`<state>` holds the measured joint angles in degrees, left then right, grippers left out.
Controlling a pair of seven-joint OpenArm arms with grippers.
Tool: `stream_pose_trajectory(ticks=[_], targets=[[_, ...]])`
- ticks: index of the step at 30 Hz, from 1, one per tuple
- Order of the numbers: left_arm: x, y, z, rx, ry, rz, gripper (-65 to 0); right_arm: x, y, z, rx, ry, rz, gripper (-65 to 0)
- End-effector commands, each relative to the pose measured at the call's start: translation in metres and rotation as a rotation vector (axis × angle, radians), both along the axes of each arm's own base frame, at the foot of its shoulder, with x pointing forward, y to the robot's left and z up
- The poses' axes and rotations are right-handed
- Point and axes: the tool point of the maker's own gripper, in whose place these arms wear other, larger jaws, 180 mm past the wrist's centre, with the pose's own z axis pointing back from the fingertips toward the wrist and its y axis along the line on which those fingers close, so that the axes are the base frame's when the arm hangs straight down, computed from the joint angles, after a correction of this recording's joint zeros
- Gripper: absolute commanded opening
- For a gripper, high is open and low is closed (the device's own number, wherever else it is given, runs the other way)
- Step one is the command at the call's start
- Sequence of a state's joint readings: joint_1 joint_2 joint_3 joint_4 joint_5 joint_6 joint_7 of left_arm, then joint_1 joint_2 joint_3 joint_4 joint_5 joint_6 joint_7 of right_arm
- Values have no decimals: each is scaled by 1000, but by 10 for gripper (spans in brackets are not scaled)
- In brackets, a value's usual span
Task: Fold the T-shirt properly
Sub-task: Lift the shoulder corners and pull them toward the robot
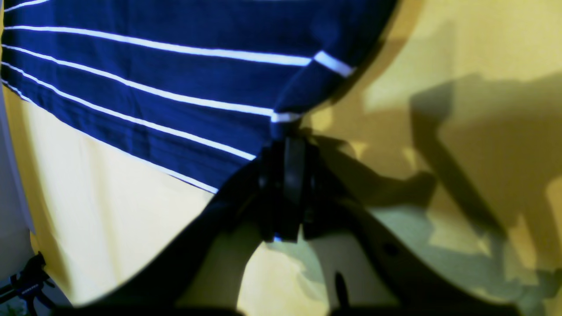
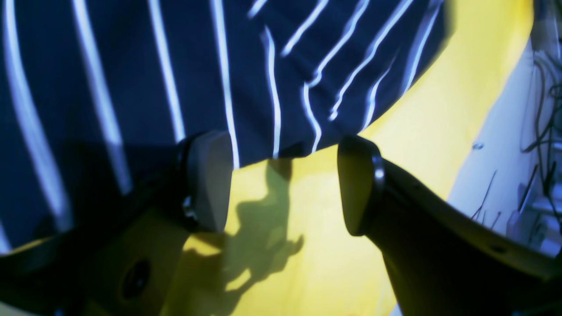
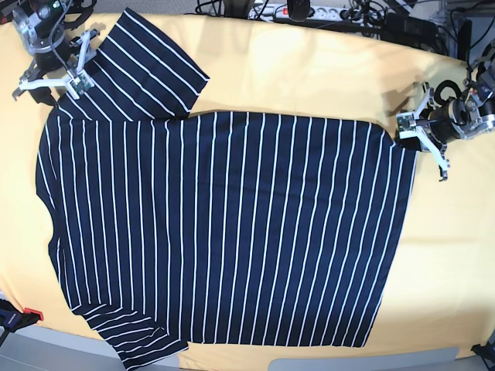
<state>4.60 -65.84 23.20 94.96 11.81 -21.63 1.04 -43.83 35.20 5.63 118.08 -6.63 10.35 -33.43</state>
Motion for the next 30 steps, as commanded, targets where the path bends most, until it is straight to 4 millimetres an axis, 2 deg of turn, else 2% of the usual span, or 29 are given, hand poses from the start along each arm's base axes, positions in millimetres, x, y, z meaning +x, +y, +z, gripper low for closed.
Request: stream_pose_trajectory(ticks=[1, 5, 13, 14, 16, 18, 24, 27, 30], targets=[[8, 4, 12, 7, -30, -7, -650, 13, -8, 8, -25, -43, 0, -256], [8, 4, 12, 7, -30, -7, -650, 24, -20, -1, -34, -27, -12, -256], [8, 4, 12, 7, -31, -8, -650, 33, -22, -15, 31, 13, -28, -278], [8, 4, 12, 7, -30, -8, -650, 32, -22, -16, 32, 16, -26, -312], [8, 4, 12, 7, -31, -8, -650, 30, -20, -18, 34, 36, -8, -437], [8, 5, 13, 9, -31, -8, -650, 28, -20, -20, 30, 52, -4, -637], [8, 11, 18, 34, -33, -16, -650, 30, -33, -5, -37, 41, -44, -650], [8, 11, 26, 49, -41, -42, -650, 24, -36, 7, -92, 67, -7, -650], [2, 2, 35, 48, -22, -88, -650, 13, -31, 14, -117, 106, 46, -650]])
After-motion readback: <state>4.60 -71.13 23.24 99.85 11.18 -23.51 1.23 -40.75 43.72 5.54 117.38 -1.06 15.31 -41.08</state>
